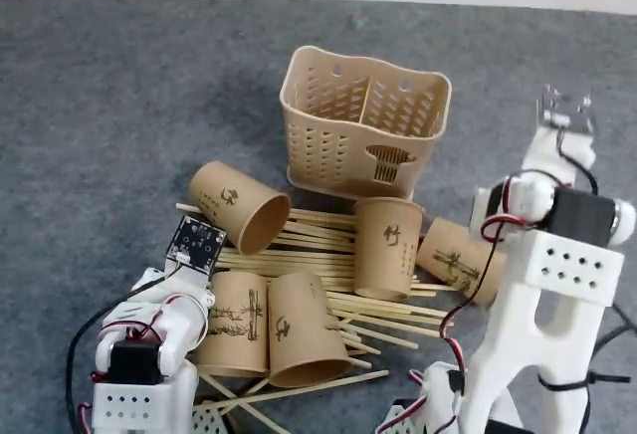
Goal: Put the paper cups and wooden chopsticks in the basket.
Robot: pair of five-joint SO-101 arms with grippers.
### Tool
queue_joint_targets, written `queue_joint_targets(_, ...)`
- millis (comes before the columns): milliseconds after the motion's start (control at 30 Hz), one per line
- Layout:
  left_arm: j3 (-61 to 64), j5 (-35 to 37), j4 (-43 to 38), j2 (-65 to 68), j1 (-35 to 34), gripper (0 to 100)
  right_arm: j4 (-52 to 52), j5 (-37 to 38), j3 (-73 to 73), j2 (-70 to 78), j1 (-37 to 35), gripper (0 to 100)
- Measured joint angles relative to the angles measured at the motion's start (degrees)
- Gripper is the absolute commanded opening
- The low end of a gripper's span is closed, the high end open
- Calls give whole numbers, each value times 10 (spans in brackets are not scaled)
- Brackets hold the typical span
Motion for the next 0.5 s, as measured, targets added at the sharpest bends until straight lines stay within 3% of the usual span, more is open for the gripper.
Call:
queue_joint_targets(233, 0, 0, 0, 0, 0, 5, -98, 2, 158, -10, 33, 139)
queue_joint_targets(500, 0, 0, 0, 0, 0, 5, -129, 2, 188, -11, 73, 139)
